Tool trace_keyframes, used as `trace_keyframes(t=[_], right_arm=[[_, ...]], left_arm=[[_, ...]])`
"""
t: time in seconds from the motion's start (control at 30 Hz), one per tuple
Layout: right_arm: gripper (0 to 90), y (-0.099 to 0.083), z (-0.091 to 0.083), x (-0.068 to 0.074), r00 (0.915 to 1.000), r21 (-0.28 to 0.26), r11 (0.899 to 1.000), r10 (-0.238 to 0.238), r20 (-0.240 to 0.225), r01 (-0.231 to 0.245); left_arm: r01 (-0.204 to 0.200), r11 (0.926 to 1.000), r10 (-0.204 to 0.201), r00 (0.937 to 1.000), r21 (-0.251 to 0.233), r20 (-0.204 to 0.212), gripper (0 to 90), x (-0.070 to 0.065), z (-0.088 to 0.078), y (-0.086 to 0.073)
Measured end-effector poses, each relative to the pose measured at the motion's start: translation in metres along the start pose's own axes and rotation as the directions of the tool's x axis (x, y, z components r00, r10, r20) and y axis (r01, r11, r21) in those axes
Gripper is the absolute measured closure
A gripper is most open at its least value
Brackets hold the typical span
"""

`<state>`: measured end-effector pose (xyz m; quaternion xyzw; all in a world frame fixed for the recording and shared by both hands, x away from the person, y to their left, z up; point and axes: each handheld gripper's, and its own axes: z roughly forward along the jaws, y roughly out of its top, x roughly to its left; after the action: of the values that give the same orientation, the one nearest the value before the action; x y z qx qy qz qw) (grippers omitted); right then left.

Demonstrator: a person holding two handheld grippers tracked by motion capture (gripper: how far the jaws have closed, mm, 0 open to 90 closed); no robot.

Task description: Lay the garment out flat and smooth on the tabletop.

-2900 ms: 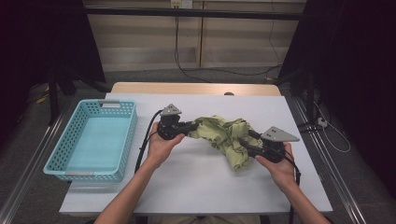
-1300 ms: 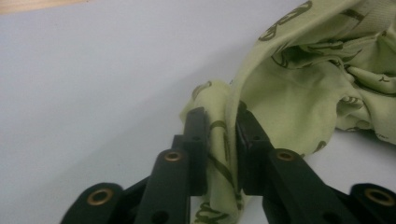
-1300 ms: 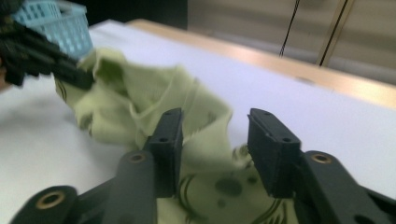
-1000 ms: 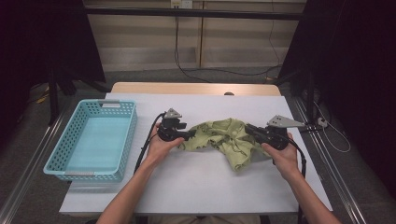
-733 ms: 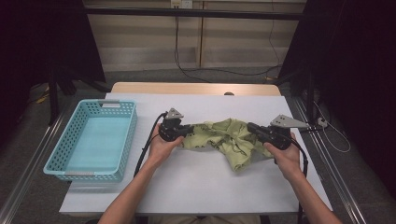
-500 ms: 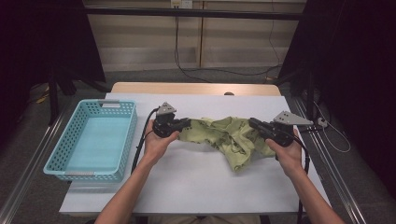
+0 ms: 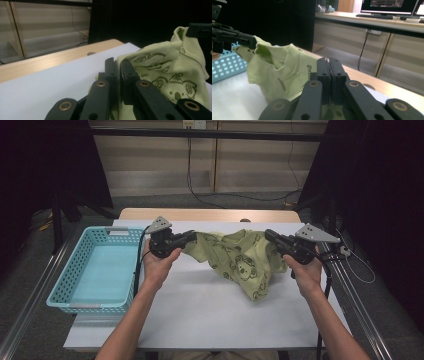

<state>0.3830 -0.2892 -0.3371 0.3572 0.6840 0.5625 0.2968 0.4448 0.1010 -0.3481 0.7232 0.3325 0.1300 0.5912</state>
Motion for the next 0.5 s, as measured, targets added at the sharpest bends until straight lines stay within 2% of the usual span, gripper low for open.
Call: trace_keyframes(t=[0.07,0.3,0.5], right_arm=[[87.9,0.006,0.001,0.0,1.0,-0.013,1.0,-0.002,0.008,0.002],[88.0,0.028,0.003,0.0,0.9999,-0.063,0.998,-0.01,0.01,0.011],[88.0,0.046,0.008,0.001,0.9998,-0.095,0.995,-0.019,0.011,0.02]], left_arm=[[0.006,0.9994,-0.006,1.0,-0.033,0.001,87.0,0.001,-0.005,0.008],[-0.045,0.9945,0.045,0.999,-0.094,-0.002,87.8,-0.005,-0.023,0.036],[-0.081,0.99,0.08,0.9967,-0.116,-0.011,88.3,-0.008,-0.039,0.053]])
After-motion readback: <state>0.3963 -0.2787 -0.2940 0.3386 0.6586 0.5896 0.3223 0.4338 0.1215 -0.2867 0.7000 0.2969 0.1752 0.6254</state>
